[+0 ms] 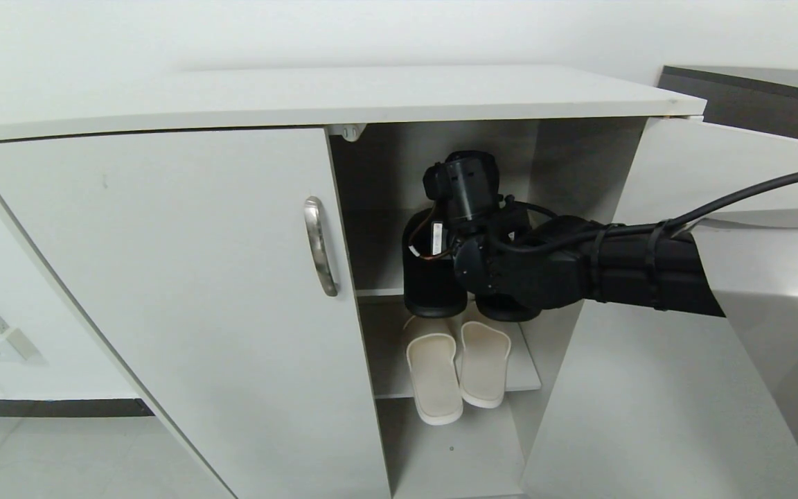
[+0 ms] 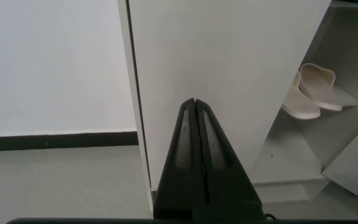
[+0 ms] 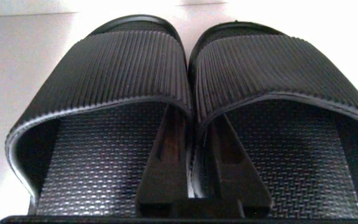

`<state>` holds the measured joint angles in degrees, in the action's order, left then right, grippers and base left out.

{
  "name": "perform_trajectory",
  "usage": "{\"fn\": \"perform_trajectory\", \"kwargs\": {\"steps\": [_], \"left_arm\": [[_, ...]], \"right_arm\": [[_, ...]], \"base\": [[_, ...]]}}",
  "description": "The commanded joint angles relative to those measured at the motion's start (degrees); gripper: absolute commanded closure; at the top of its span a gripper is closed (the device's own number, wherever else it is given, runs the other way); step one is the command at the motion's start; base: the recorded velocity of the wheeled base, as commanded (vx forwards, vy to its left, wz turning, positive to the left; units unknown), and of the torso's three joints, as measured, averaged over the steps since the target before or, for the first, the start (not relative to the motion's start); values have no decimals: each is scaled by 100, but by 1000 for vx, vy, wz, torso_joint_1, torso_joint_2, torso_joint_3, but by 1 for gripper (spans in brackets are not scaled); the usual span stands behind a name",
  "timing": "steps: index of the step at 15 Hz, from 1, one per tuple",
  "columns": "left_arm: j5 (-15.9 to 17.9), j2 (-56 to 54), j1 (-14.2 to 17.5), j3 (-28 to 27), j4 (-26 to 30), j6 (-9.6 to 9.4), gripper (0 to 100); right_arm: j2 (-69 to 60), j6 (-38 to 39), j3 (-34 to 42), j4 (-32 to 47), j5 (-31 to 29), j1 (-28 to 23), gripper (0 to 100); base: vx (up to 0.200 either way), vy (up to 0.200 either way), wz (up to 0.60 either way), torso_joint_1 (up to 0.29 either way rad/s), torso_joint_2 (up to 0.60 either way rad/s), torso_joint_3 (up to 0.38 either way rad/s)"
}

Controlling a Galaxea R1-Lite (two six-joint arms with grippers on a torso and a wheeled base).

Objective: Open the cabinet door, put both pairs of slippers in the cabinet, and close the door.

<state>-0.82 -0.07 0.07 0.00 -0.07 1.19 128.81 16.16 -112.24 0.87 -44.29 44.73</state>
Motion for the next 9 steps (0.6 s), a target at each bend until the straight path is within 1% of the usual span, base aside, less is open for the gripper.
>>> {"fn": "perform_trajectory", "kwargs": {"steps": [1, 3, 4, 5, 6, 9], "left_arm": [[-6, 7, 1, 0, -1, 4, 100], [-6, 7, 1, 0, -1, 12, 100], [-6, 7, 1, 0, -1, 12, 100], [-6, 7, 1, 0, -1, 12, 100], [-6, 7, 1, 0, -1, 12, 100], [-6, 7, 1, 0, -1, 12, 100]], "right_arm": [[-5, 1, 18, 10, -1, 1, 0], [-180, 18, 299, 10, -10, 27, 0], [-514, 150, 774, -7, -10, 124, 0], [-629, 168, 906, -16, -18, 159, 0], [-1007, 194, 1301, -51, -54, 291, 0], [-1798, 212, 2154, -289, -45, 599, 0]], "base": [[0, 0, 0, 0, 0, 0], [0, 0, 0, 0, 0, 0], [0, 0, 0, 0, 0, 0], [0, 0, 0, 0, 0, 0], [0, 0, 0, 0, 0, 0], [0, 0, 0, 0, 0, 0]]}}
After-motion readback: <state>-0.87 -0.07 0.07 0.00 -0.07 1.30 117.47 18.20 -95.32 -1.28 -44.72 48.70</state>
